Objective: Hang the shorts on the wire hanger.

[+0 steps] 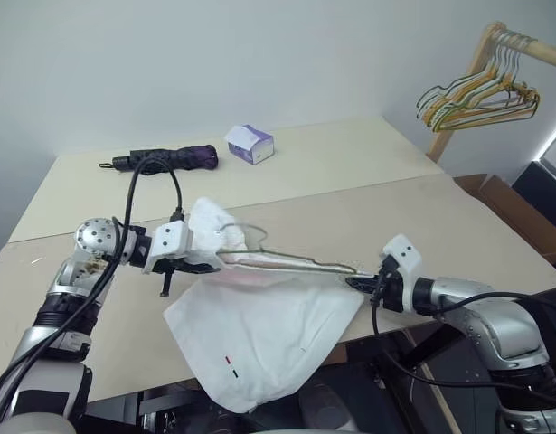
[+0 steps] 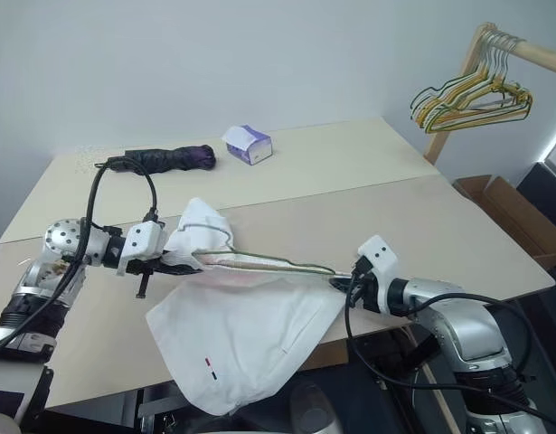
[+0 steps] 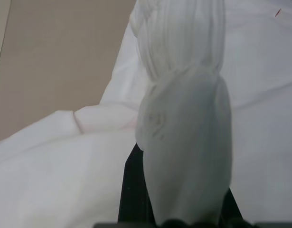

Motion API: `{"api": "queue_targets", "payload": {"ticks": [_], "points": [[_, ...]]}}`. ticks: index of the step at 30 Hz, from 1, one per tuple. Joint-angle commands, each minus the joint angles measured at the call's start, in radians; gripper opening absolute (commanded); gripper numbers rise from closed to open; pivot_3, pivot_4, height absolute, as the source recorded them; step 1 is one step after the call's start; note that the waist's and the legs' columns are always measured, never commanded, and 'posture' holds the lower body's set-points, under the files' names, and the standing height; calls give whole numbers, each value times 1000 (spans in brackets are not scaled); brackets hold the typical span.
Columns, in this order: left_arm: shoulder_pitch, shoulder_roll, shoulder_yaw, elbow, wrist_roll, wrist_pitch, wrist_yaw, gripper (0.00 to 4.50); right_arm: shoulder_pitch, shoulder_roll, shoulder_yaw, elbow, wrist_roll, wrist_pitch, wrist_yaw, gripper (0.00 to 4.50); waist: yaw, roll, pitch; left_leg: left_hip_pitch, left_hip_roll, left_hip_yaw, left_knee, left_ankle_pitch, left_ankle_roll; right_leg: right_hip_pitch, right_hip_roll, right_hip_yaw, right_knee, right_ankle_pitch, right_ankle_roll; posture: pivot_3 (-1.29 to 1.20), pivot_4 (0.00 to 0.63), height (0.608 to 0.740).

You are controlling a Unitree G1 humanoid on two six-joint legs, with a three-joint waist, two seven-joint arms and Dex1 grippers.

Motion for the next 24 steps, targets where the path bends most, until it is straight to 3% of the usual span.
{"api": "queue_targets", "payload": {"ticks": [1, 24], "points": [[-7, 28, 50, -6, -17, 13, 3, 0, -12, -35, -35, 18, -20, -15, -3, 35, 1, 0, 0, 0, 0, 0, 0, 0, 0, 0, 0, 0, 0, 0, 0, -360, 0, 740], [-28, 21, 5, 131, 97, -202, 70, 0, 4, -51, -38, 11, -20, -22, 15, 35, -1, 0, 0, 0, 0, 0, 0, 0, 0, 0, 0, 0, 0, 0, 0, -372, 0, 740]]}}
